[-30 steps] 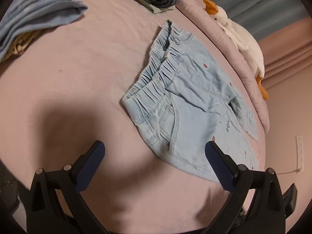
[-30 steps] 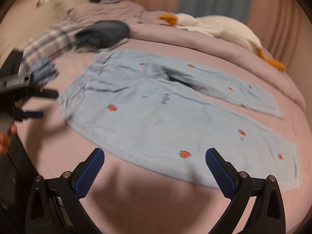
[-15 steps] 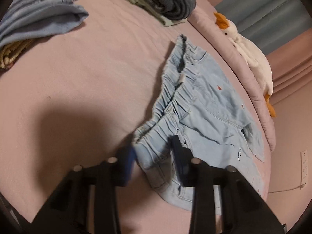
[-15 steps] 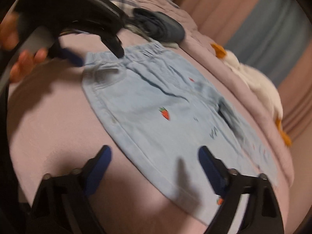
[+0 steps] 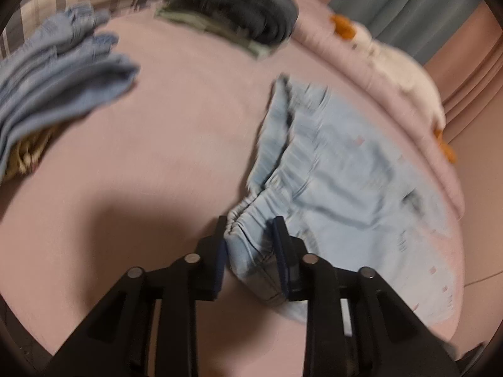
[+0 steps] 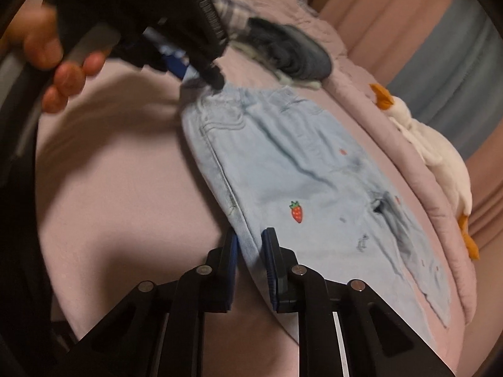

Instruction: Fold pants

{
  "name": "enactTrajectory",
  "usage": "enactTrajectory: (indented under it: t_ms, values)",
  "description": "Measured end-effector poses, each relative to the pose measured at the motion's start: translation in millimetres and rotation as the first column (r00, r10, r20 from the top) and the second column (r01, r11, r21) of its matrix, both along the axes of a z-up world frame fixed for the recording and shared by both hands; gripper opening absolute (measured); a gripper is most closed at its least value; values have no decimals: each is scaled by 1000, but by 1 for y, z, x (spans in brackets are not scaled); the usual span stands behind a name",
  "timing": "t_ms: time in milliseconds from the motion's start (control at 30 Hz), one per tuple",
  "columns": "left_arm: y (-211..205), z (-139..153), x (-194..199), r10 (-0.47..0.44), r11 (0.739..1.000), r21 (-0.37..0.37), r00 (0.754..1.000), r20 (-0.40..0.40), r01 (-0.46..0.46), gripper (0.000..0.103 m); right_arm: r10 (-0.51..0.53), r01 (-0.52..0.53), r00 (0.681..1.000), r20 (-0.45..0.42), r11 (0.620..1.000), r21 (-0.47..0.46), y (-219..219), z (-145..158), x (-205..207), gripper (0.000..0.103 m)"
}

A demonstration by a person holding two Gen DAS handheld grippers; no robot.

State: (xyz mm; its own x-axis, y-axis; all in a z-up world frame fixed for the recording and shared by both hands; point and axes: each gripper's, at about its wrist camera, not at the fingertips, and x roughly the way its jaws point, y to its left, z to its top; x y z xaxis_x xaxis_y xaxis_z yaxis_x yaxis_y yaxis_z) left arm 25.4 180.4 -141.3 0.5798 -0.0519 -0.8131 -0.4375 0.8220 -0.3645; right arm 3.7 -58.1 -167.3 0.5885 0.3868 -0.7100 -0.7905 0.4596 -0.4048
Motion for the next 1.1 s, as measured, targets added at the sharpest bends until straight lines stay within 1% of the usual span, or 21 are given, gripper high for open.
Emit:
enactTrajectory:
  t_ms: [67, 100, 133, 200, 233, 300, 333, 433, 500, 533, 567, 600, 633, 667, 700, 767, 800, 867, 933, 1033, 1100]
  values:
    - [1, 3, -7, -14, 1000, 17, 1000, 3, 14, 41, -7, 7, 1000, -6, 1000, 16, -3, 0, -3, 21]
    - [2, 9, -11, -17, 999, 47, 1000, 5, 16, 47, 8, -7, 999, -33, 1000, 27, -7, 4, -4, 26]
    - [4, 17, -14, -12, 996, 87, 1000, 14, 11, 46, 33, -27, 995, -89, 997, 70, -16, 13, -5, 34]
    - [6, 32, -17, -15, 990, 139, 999, 52, 8, 46, 52, -23, 982, -183, 987, 157, -30, 27, -1, 39]
    - [4, 39, -16, -23, 987, 158, 997, 73, 12, 46, 49, 1, 972, -230, 977, 214, -40, 37, 6, 39]
    - [-8, 49, -5, -84, 979, 193, 991, 105, 63, 49, 14, 57, 967, -253, 961, 271, -50, 49, 23, 39]
    - [-16, 50, 2, -126, 975, 198, 986, 107, 103, 49, -34, 109, 966, -255, 952, 285, -56, 53, 38, 39]
    - [-47, 38, 28, -272, 944, 215, 960, 71, 252, 49, -147, 217, 954, -260, 939, 266, -58, 45, 70, 39]
    - [-64, 16, 42, -341, 913, 239, 940, -4, 332, 49, -174, 251, 940, -294, 936, 247, -57, 33, 84, 39]
    - [-69, 2, 46, -362, 902, 228, 930, -63, 367, 48, -190, 262, 927, -324, 944, 198, -53, 18, 87, 39]
    - [-71, -12, 47, -375, 893, 219, 919, -120, 392, 49, -187, 256, 919, -346, 952, 167, -51, 11, 87, 39]
    - [-72, -12, 40, -397, 878, 255, 914, -87, 406, 50, -159, 220, 913, -376, 968, 124, -48, -2, 78, 39]
    - [-73, -10, 35, -430, 859, 269, 899, -84, 436, 54, -129, 187, 928, -351, 973, 138, -50, -1, 67, 39]
    - [-72, -10, 31, -462, 842, 263, 881, -100, 471, 54, -104, 160, 928, -358, 978, 132, -52, -1, 61, 39]
    - [-68, -5, 28, -448, 829, 304, 883, -143, 470, 54, -81, 137, 918, -387, 983, 119, -55, 2, 58, 39]
    - [-52, 7, 33, -476, 833, 256, 871, -119, 490, 54, -41, 124, 870, -492, 983, 137, -68, 10, 67, 39]
    - [-46, 13, 37, -470, 839, 255, 876, -107, 481, 56, -37, 127, 865, -500, 981, 147, -72, 14, 72, 40]
    - [-33, 26, 55, -448, 849, 278, 891, -72, 449, 63, -59, 155, 887, -458, 972, 176, -83, 29, 97, 40]
    - [-20, 40, 78, -427, 855, 311, 904, -35, 415, 70, -105, 209, 911, -398, 951, 228, -91, 50, 135, 49]
    - [-2, 49, 128, -422, 847, 342, 906, -31, 406, 70, -129, 238, 925, -356, 929, 284, -86, 63, 187, 65]
    - [9, 49, 159, -433, 835, 353, 900, -51, 422, 70, -155, 257, 923, -353, 929, 265, -75, 61, 223, 65]
